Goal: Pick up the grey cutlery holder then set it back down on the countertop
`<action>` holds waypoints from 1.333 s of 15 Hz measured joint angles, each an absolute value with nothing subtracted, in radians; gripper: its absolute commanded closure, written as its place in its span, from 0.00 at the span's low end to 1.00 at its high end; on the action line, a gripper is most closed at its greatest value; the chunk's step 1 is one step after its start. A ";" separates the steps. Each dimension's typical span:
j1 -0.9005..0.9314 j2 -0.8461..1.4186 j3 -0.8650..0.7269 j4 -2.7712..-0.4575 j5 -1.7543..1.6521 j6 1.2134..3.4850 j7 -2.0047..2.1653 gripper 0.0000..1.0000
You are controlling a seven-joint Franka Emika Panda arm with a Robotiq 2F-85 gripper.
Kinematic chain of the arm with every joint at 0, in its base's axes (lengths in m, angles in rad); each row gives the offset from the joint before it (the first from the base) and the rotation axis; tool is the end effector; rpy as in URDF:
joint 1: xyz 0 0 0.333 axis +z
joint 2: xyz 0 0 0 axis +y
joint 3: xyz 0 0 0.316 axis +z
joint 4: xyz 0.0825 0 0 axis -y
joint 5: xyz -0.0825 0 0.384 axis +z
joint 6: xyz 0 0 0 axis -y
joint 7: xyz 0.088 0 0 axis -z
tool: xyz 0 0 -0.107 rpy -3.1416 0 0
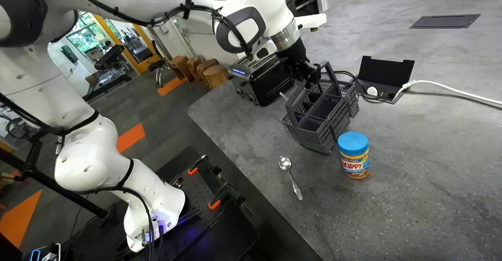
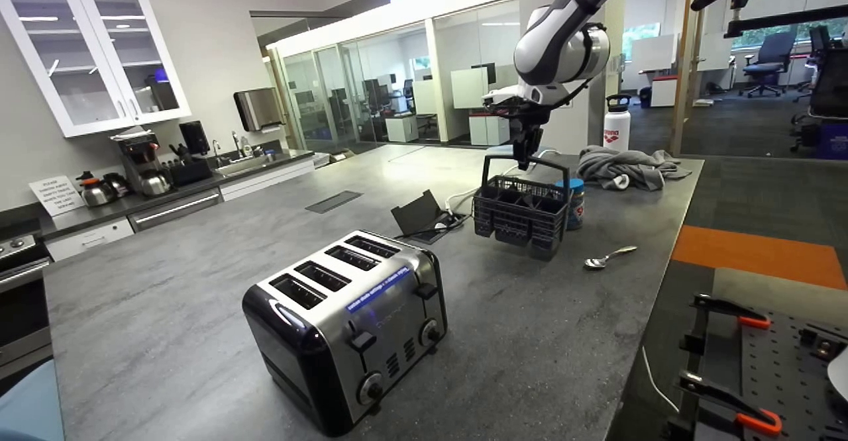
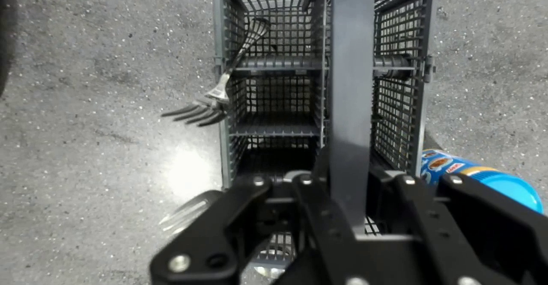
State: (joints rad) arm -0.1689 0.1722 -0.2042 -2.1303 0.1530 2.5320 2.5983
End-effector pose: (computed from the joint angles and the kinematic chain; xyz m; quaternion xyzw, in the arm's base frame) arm 0.5461 -0.2130 0.3528 -0.0308 0.9921 -0.0214 0.1197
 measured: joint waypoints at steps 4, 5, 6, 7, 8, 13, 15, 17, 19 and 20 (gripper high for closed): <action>-0.154 0.214 -0.175 -2.089 0.214 2.532 2.598 0.97; -0.149 0.223 -0.169 -2.079 0.224 2.532 2.598 0.97; -0.144 0.230 -0.164 -2.070 0.231 2.532 2.598 0.97; -0.140 0.236 -0.161 -2.062 0.240 2.532 2.598 0.97; -0.134 0.241 -0.160 -2.055 0.250 2.532 2.598 0.97; -0.092 0.263 -0.173 -2.033 0.334 2.531 2.598 0.97; -0.066 0.274 -0.184 -2.029 0.361 2.530 2.598 0.97; -0.016 0.290 -0.228 -2.027 0.384 2.526 2.598 0.97; 0.051 0.311 -0.299 -2.026 0.407 2.523 2.598 0.97; 0.086 0.322 -0.337 -2.024 0.419 2.523 2.598 0.97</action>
State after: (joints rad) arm 0.0861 0.3223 -0.3368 -2.0244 0.4192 2.5228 2.5983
